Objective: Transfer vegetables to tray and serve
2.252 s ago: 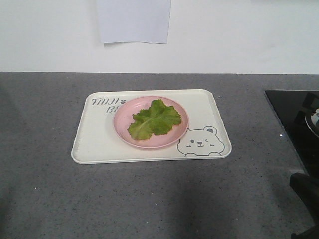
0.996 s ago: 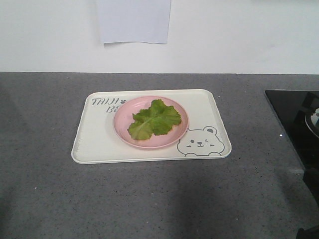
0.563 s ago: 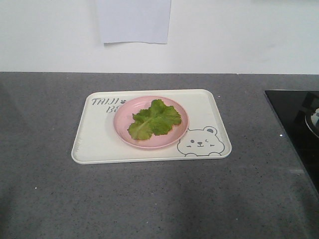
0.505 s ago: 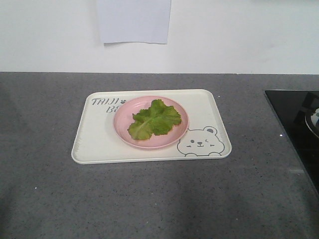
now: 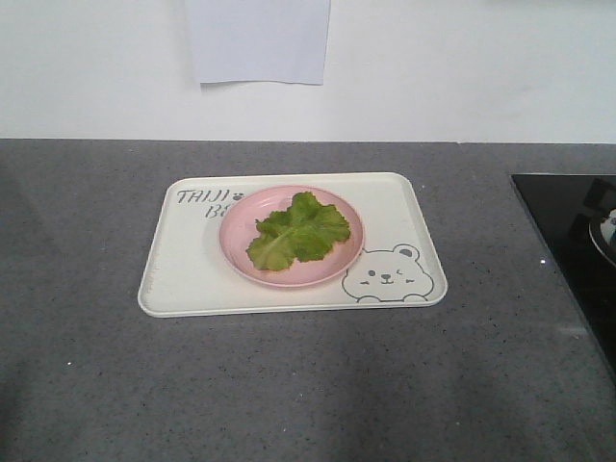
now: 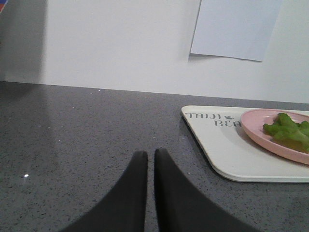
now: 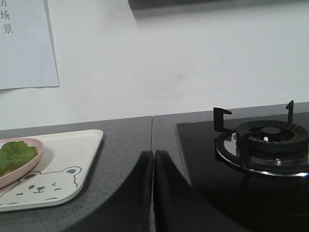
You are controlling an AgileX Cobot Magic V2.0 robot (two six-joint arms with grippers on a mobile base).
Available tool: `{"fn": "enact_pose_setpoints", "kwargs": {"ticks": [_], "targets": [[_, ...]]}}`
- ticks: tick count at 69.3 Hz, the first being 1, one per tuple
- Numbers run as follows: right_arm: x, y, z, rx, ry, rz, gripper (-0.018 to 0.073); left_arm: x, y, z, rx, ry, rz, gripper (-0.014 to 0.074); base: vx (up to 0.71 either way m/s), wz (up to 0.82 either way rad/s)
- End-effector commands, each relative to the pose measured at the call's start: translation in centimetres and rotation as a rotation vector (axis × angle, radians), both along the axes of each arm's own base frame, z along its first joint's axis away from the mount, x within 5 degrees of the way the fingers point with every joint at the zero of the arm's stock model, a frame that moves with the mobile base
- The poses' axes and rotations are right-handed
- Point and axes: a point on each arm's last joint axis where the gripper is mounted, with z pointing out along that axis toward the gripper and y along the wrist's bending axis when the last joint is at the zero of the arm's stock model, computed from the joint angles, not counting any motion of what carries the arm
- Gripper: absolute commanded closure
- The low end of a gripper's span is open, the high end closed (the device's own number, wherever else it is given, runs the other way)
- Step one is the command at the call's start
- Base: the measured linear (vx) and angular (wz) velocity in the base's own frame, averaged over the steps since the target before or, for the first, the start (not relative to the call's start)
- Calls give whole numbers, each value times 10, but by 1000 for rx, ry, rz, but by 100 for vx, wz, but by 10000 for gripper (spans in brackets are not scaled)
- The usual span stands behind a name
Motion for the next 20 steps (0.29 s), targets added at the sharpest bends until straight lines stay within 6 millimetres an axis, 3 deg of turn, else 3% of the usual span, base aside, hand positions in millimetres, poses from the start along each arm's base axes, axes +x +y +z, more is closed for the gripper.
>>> {"fn": "enact_pose_setpoints", "kwargs": {"ticks": [1,20], "targets": [[-1,0,2,-10,-65,-6,561,0,0,1,-15,-70,2,582,0,0],[0,0,2,-6,-65,-6,561,0,0,1,-15,-70,2,582,0,0]]}}
